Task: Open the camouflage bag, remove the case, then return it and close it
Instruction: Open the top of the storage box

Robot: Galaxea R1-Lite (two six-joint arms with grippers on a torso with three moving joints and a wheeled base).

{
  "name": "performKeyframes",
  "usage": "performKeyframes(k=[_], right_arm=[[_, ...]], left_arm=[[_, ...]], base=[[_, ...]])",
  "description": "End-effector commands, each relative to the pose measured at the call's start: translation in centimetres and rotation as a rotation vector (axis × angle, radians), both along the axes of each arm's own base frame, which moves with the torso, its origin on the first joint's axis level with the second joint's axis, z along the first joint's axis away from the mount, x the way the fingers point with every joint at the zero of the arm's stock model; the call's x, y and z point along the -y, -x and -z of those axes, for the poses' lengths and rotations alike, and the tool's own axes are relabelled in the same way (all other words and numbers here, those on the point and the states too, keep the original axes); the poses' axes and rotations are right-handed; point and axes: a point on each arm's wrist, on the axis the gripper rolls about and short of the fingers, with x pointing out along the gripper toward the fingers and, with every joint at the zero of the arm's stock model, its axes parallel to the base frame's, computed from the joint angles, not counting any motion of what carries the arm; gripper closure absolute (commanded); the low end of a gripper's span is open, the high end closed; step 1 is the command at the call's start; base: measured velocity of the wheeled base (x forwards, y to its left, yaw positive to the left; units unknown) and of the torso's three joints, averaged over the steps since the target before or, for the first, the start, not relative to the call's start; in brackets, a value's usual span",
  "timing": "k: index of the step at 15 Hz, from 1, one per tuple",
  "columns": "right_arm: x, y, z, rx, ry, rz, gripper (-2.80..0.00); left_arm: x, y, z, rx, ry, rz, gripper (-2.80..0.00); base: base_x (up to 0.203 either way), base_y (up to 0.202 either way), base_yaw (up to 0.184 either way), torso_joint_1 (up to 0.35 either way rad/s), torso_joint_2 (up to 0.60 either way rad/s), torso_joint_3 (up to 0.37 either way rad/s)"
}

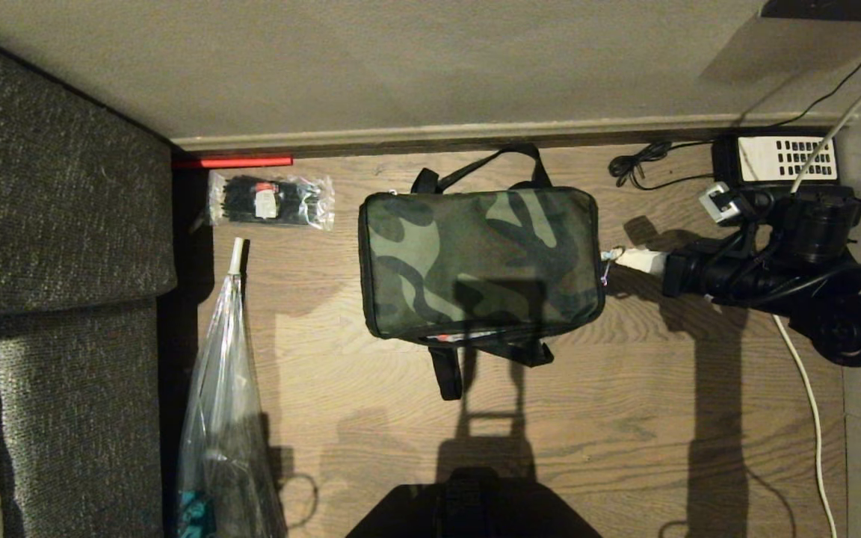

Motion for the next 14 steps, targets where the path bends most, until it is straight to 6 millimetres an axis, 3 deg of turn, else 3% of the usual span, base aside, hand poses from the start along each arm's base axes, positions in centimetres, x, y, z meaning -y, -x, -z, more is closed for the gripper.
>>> performKeyframes(k=[1,8,14], right_arm=[[-0.02,-0.65,0.11,0.016,-0.001,-0.003,0.0],[-0.02,-1.59,-0.27,0.046,-0.002,-0.002,0.0],[-0.02,-1.17,-0.44,0.063,-0.008,-0.002,0.0]], left_arm=[[0.0,-0.02,0.09,-0.003,0.0,-0.001,0.0],[0.0,-0.02,0.09,-0.003,0.0,-0.001,0.0],[0.0,-0.02,0.09,-0.003,0.0,-0.001,0.0]], base=[[0.0,0.0,0.0,0.0,0.0,0.0],[0.0,0.0,0.0,0.0,0.0,0.0],[0.0,0.0,0.0,0.0,0.0,0.0]])
